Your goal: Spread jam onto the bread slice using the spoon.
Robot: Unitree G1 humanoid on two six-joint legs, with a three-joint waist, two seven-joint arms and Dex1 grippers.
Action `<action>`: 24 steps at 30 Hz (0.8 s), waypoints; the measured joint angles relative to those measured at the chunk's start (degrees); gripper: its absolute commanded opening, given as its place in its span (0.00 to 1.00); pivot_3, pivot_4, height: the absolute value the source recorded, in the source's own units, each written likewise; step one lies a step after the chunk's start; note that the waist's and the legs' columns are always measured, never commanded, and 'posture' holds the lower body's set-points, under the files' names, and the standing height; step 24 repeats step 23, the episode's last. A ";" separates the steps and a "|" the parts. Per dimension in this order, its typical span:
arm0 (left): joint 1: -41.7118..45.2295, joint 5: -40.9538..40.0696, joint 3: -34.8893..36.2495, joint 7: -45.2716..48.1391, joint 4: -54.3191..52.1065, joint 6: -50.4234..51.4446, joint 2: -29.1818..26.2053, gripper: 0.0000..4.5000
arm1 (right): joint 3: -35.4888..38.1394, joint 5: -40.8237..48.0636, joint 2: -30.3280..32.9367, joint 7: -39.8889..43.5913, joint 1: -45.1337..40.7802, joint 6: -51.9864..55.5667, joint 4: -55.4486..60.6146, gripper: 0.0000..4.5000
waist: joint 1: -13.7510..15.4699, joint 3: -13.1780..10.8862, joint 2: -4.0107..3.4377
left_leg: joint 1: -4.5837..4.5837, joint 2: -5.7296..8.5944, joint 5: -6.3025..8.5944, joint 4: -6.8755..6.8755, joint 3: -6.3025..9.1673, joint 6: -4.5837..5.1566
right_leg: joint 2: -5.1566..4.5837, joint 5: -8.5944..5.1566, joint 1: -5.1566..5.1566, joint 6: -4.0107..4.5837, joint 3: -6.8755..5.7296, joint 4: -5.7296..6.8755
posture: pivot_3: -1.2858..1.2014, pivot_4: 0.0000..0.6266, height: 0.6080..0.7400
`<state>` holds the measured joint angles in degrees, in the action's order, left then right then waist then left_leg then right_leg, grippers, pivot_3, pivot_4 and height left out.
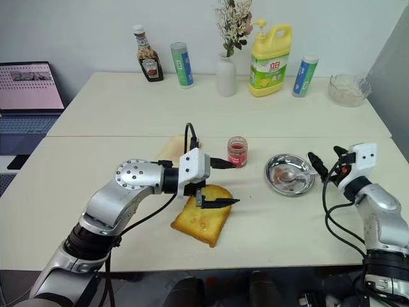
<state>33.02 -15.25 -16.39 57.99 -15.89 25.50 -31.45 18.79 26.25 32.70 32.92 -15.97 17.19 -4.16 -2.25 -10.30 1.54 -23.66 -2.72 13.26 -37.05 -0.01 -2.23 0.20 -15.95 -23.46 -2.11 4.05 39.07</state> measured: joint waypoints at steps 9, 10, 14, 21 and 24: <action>-7.73 -2.69 11.28 2.03 -0.53 1.83 -12.39 1.00 | 2.79 10.21 10.98 10.47 14.84 10.90 23.61 1.00 | 0.07 0.02 -0.05 | 0.05 -0.03 0.01 0.06 0.04 0.01 | 0.00 -0.01 0.02 -0.01 -0.05 -0.01 | 0.52 0.24 1.00; -9.20 -2.70 12.45 2.51 -0.52 1.84 -13.91 1.00 | 3.22 11.13 12.50 11.89 16.60 11.91 25.67 1.00 | 0.13 0.01 -0.03 | 0.11 -0.03 0.01 0.04 0.05 0.01 | -0.01 -0.02 0.11 -0.01 -0.06 -0.04 | 0.52 0.24 1.00; -15.94 -2.31 14.51 4.16 -1.17 0.31 -18.37 1.00 | 3.14 12.39 18.39 18.78 24.07 13.97 32.97 1.00 | 0.45 0.01 0.00 | 0.26 0.00 0.01 0.03 -0.02 0.01 | -0.08 -0.17 0.27 -0.25 -0.05 -0.09 | 0.52 0.24 1.00; -21.16 -2.40 15.00 6.28 -1.40 -0.47 -21.85 1.00 | 2.36 11.01 20.94 23.40 26.24 13.77 34.30 1.00 | 0.47 0.01 0.04 | 0.34 0.00 -0.01 -0.03 -0.08 0.03 | -0.08 -0.13 0.31 -0.24 -0.01 -0.05 | 0.52 0.24 1.00; -24.01 -2.41 16.34 7.36 -1.32 -1.23 -23.60 1.00 | 2.12 10.45 21.07 24.16 26.27 13.26 34.22 1.00 | 0.29 0.01 0.03 | 0.36 -0.04 -0.01 0.03 -0.10 0.03 | -0.05 -0.14 0.29 -0.23 0.01 -0.06 | 0.52 0.24 1.00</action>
